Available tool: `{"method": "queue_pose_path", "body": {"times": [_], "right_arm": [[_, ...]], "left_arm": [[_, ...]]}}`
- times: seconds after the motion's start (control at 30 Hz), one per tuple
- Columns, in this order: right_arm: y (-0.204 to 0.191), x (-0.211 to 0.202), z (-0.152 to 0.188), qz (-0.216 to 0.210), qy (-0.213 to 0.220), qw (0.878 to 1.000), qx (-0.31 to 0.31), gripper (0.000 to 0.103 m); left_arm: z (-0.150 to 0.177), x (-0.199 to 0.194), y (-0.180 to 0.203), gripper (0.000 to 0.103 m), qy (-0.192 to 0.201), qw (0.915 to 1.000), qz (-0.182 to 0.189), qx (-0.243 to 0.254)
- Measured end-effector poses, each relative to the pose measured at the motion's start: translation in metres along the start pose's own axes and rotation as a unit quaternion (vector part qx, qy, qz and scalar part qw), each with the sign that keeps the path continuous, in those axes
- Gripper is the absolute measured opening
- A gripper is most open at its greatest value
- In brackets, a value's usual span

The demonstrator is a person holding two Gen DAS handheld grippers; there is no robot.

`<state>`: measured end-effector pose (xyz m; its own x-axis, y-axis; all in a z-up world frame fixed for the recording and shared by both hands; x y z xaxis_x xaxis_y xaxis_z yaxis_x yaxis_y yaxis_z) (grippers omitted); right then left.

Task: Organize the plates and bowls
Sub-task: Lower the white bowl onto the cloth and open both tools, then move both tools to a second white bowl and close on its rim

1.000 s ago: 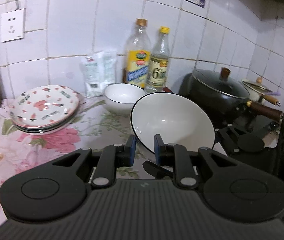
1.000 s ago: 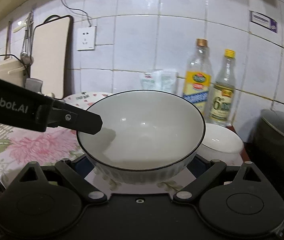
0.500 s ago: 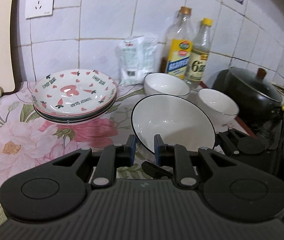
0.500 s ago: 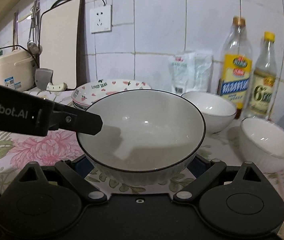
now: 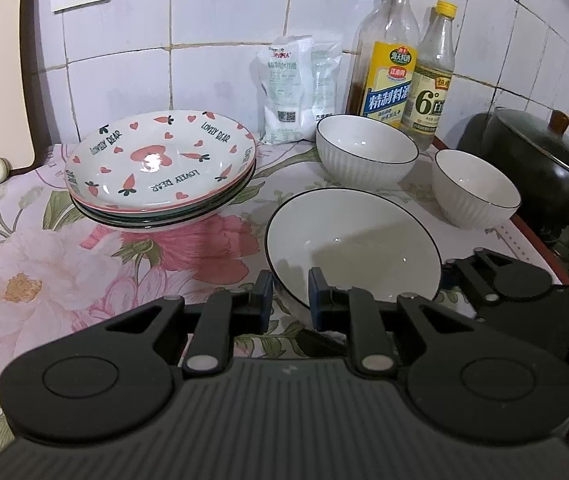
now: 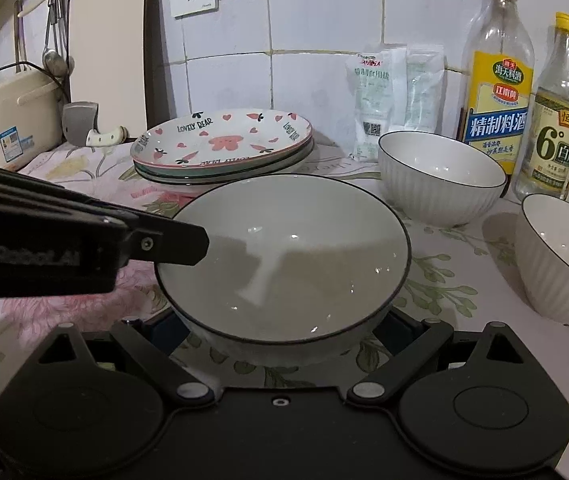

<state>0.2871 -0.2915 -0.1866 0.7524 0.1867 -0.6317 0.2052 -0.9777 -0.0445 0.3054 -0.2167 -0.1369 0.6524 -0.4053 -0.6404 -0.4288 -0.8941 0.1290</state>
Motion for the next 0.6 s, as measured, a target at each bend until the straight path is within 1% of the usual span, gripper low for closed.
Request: {"method": "queue_pose_path", "body": {"times": [0.07,0.1,0.17,0.27,0.33,0.4,0.47,0.5,0.53,0.6], "right_arm": [[0.0,-0.009,0.001,-0.006,0.001,1.0,0.003,0.098],[0.001,-0.017,0.003,-0.009,0.001,1.0,0.005,0.098],[0.004,-0.033,0.006,-0.005,0.002,1.0,0.003,0.098],[0.012,-0.061,0.005,0.003,0.008,1.0,-0.002,0.098],[0.02,-0.084,0.001,-0.001,0.021,1.0,0.011,0.098],[0.029,-0.103,-0.004,-0.012,0.025,0.999,0.037,0.098],[0.038,-0.118,-0.01,-0.024,0.025,0.997,0.063,0.098],[0.04,-0.123,-0.012,-0.029,0.022,0.997,0.072,0.098],[0.045,-0.13,-0.015,-0.04,0.015,0.995,0.086,0.098],[0.054,-0.142,-0.021,-0.055,0.011,0.992,0.115,0.098]], "left_arm": [[0.0,-0.001,0.0,0.021,-0.005,1.0,0.0,-0.006],[0.001,-0.002,0.0,0.021,-0.007,0.9999,0.001,-0.009],[0.001,-0.006,0.002,0.021,-0.012,0.9998,0.007,-0.012],[-0.001,-0.012,0.005,0.022,-0.031,0.9993,0.016,-0.014],[-0.002,-0.018,0.007,0.024,-0.039,0.999,0.02,-0.012],[-0.005,-0.027,0.011,0.025,-0.043,0.9989,0.019,-0.008],[-0.009,-0.038,0.014,0.034,-0.041,0.999,0.018,-0.005],[-0.011,-0.044,0.017,0.036,-0.04,0.999,0.017,-0.002],[-0.013,-0.05,0.019,0.041,-0.04,0.9991,0.017,0.001],[-0.017,-0.062,0.024,0.045,-0.035,0.9992,0.02,0.003]]}}
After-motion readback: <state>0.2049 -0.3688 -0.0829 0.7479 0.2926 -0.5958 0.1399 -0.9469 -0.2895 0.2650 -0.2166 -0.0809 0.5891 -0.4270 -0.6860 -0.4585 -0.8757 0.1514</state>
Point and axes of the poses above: each gripper's, at about its wrist camera, not at the fingertips, and x roughly the way its jaws point, y to its right, z to its underside, the point moved 7 cm from there along x, roughly the way its jaws point, and after that the axes turned 1 degree about z, right-handed, at the moved point
